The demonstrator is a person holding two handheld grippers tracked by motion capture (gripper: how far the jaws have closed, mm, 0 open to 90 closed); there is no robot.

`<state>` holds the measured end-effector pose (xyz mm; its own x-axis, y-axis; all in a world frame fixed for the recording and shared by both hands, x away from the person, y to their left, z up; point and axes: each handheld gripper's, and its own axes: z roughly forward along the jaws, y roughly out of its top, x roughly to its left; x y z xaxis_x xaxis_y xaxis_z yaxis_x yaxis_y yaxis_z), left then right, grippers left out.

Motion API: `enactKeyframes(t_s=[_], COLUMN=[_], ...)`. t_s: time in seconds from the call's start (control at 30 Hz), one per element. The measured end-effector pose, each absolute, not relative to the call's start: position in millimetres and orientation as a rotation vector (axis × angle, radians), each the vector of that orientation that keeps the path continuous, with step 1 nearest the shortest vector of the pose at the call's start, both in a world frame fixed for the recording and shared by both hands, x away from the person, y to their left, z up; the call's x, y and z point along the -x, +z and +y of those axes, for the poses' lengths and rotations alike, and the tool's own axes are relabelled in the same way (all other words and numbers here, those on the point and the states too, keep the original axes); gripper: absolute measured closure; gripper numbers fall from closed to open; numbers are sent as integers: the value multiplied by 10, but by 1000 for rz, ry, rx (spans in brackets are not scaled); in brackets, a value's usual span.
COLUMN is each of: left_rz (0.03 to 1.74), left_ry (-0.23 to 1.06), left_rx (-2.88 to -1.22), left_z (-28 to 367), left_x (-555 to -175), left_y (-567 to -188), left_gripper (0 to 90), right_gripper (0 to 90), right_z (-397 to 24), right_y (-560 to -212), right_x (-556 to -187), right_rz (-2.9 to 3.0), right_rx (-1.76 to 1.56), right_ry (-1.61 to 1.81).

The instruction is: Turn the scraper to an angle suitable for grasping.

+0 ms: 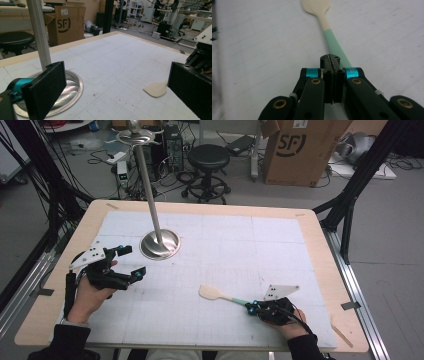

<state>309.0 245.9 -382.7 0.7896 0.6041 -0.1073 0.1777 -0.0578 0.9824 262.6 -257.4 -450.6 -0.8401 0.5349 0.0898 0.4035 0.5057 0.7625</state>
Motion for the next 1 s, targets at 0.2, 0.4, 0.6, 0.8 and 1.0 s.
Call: enactKeyframes(t_s=[0.2,0.4,0.6,0.8,1.0], left_rz=[635,632,635,636,625], left_ry=[388,385,381,378,365], left_rx=[-1623,-1632,-1628,-1621,-1611], left_z=[2438,2417,2421,2427,2437], left_x=[-3091,-3100,-3101,-3110,-3103], left_y=[-3835,-3849,-3847,-3848,-3839], left_gripper=[26,26,26,26,26], right_gripper=[900,900,898,898,898], right_z=[-2561,-2539,-2491,-2214,-1938], right_y=[-4498,-4506,-4478,-4393,-4438], right_x=[-2732,-2904,-2901,-2946,-3140], right_rz=[2513,2439,2435,2466,2513], right_rx=[-817,-847,-861,-816,-821], right_ry=[1164,1108,1190,1223,1231])
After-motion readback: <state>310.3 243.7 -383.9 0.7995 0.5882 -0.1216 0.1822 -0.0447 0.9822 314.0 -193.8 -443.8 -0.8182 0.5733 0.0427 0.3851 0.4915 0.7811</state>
